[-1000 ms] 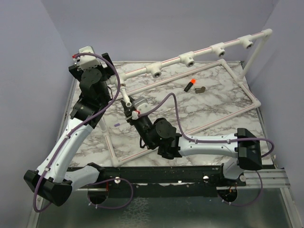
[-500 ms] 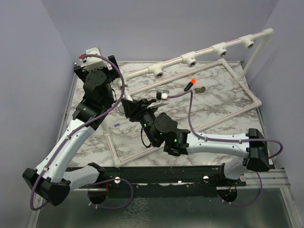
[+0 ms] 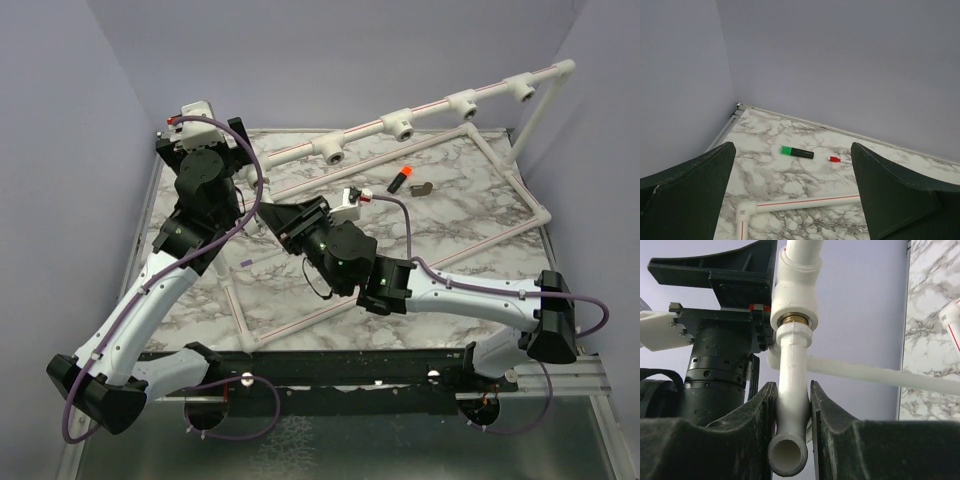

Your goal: Install the water faucets

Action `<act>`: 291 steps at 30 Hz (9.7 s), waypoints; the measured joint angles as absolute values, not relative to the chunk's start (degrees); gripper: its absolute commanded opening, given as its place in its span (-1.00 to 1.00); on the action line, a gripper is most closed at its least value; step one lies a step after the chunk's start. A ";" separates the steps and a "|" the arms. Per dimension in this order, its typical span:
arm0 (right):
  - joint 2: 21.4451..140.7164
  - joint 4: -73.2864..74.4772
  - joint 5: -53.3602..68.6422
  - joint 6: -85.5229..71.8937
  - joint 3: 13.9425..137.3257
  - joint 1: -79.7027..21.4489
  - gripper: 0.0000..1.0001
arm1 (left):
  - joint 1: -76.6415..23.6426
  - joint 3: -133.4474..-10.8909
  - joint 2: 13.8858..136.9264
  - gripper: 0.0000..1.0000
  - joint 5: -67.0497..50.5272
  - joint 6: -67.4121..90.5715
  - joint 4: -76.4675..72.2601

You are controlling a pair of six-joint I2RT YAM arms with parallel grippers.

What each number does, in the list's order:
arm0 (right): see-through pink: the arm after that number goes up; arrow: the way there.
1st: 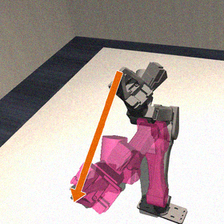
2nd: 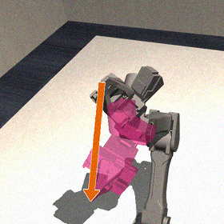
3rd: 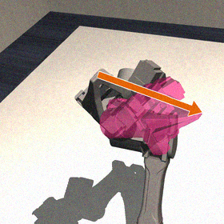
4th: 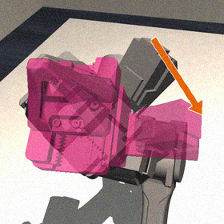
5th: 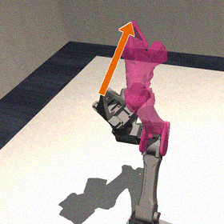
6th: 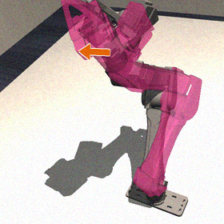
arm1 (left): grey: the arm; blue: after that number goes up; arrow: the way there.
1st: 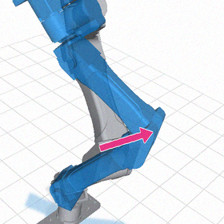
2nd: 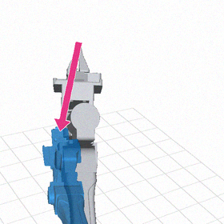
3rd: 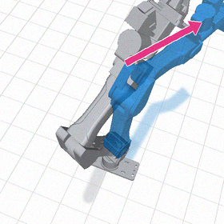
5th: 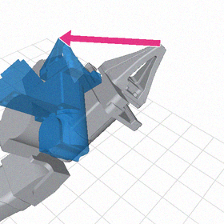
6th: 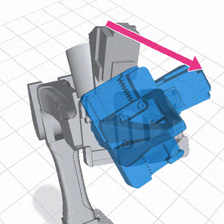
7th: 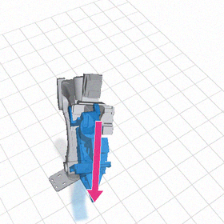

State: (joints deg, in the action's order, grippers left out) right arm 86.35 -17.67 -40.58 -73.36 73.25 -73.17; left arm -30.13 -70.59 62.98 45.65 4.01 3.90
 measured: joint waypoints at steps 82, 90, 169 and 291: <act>75.11 -0.43 0.03 75.20 72.29 -69.41 0.71 | -24.29 -83.88 72.95 0.98 45.67 6.00 22.13; 78.56 -2.83 -2.11 81.97 72.60 -71.18 0.65 | -23.20 -79.94 71.92 0.98 45.47 6.87 20.12; 86.06 -27.77 -53.80 -43.86 71.81 -78.04 -0.99 | -24.58 -75.81 69.32 0.98 46.59 10.61 14.41; 77.30 -25.91 -16.86 75.55 60.84 -77.71 -0.99 | -27.29 -76.93 67.02 0.98 40.12 6.61 21.52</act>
